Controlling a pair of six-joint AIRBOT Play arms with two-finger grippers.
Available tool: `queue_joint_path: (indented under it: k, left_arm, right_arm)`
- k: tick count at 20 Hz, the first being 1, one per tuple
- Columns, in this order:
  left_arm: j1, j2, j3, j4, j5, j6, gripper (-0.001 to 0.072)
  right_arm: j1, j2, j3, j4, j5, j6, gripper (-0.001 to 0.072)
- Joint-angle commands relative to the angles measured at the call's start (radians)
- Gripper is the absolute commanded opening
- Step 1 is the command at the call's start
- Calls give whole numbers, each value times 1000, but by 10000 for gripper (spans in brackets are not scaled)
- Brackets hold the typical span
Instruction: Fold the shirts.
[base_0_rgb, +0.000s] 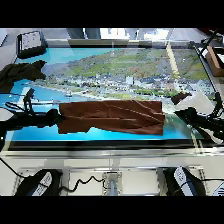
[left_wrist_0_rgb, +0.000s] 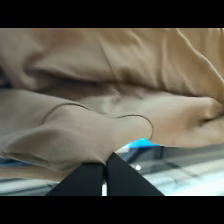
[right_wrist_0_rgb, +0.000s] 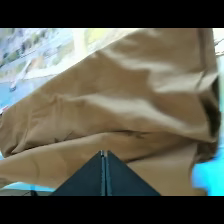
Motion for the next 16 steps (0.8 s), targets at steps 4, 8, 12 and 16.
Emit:
queue_joint_path:
  k: [4, 8, 12, 16]
  left_arm:
    - [0, -192, 81, 42, 50, -24, 13]
    - [0, -257, 81, 37, 65, -24, 14]
    - [0, -259, 81, 38, 37, 2, 14]
    - [0, -259, 81, 37, 35, 3, 14]
  right_arm:
    - [2, -108, 65, -17, -27, 6, 25]
    - [2, -142, 78, -47, -19, 0, 29]
    - [1, -140, 73, -357, 128, 55, 379]
    - [2, -140, -112, -360, 58, 84, 381]
